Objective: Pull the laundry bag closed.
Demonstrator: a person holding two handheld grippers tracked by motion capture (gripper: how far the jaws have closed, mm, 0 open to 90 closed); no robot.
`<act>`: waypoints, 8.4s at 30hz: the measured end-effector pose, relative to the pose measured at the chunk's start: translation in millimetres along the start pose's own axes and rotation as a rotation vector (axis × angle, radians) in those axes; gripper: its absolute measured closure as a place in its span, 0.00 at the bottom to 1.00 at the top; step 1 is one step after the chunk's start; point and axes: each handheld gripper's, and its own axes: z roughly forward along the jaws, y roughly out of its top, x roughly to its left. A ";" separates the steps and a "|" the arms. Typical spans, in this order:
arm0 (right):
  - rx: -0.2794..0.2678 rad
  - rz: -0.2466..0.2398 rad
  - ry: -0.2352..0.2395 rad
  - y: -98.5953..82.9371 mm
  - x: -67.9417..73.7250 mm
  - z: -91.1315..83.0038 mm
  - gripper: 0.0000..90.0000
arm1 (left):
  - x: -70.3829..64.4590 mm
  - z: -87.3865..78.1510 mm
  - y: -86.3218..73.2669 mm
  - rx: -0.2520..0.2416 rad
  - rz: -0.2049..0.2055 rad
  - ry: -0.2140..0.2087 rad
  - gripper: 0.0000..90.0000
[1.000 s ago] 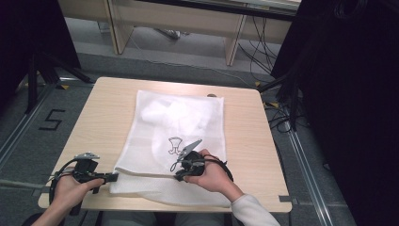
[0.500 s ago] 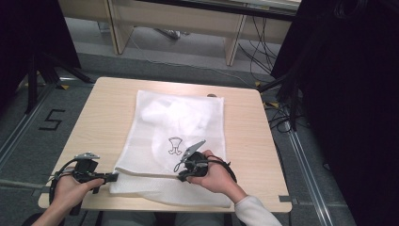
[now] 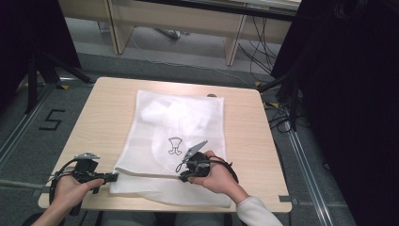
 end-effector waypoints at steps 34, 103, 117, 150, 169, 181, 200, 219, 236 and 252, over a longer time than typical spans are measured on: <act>0.006 0.013 0.000 -9.6 -2.8 -7.1 0.92 | 1.0 -1.0 0.2 0.010 0.017 0.004 0.96; 0.012 0.064 -0.022 -37.8 -15.0 -25.7 0.92 | 2.0 -1.4 0.1 0.008 0.012 0.006 0.96; 0.003 0.065 -0.021 -42.8 -16.8 -28.8 0.92 | 2.1 -1.3 0.2 0.009 0.012 0.005 0.96; 0.001 0.093 -0.030 -56.6 -20.7 -38.5 0.92 | 2.6 -1.7 0.0 -0.001 0.004 0.008 0.96; 0.006 0.109 -0.039 -65.0 -23.3 -42.0 0.92 | 2.5 -1.2 0.0 -0.010 -0.012 0.006 0.96; 0.002 0.123 -0.050 -71.7 -25.1 -46.0 0.92 | 3.8 -2.3 0.2 0.007 0.003 0.004 0.96; 0.013 0.169 -0.063 -83.9 -28.8 -53.4 0.92 | 4.0 -2.3 0.1 0.005 -0.003 0.005 0.96; 0.022 0.213 -0.084 -101.8 -36.4 -63.2 0.92 | 3.9 -2.7 0.1 0.001 -0.002 0.008 0.96; 0.035 0.222 -0.081 -108.9 -40.5 -62.9 0.92 | 3.1 -1.0 0.0 0.000 0.000 0.017 0.96; -0.137 0.311 -0.149 -107.9 -45.2 -64.8 0.75 | 5.4 -2.6 1.5 -0.119 0.003 0.090 0.53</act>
